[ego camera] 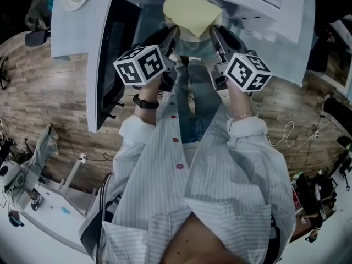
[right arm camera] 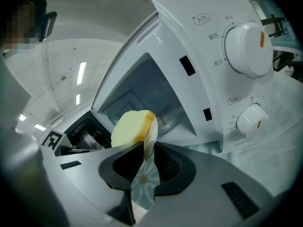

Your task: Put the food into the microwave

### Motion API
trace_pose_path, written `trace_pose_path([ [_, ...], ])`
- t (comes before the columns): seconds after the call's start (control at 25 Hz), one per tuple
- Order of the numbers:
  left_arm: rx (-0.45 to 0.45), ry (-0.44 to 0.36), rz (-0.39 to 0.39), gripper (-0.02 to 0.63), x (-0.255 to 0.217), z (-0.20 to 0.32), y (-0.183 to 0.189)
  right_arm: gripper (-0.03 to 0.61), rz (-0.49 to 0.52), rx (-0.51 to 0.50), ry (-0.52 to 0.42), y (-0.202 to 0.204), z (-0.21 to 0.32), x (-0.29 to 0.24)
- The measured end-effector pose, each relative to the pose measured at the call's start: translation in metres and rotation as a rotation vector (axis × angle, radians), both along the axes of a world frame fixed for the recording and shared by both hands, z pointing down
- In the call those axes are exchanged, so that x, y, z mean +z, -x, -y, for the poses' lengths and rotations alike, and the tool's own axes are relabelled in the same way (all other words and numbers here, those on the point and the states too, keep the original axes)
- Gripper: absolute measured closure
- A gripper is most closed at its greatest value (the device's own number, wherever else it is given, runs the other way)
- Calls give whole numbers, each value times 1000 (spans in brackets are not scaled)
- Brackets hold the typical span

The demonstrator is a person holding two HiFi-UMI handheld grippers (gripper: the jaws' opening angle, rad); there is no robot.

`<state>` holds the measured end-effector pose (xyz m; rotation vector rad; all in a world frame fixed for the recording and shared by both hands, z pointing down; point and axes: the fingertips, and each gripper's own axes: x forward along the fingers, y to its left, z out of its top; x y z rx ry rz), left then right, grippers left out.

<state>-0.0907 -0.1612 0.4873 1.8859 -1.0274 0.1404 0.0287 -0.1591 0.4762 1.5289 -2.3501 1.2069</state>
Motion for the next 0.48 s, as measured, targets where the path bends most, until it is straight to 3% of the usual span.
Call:
trace_pose_path([
  [0.48, 18, -20, 44, 540, 16, 36, -2, 499, -27, 59, -16, -1, 31, 19],
])
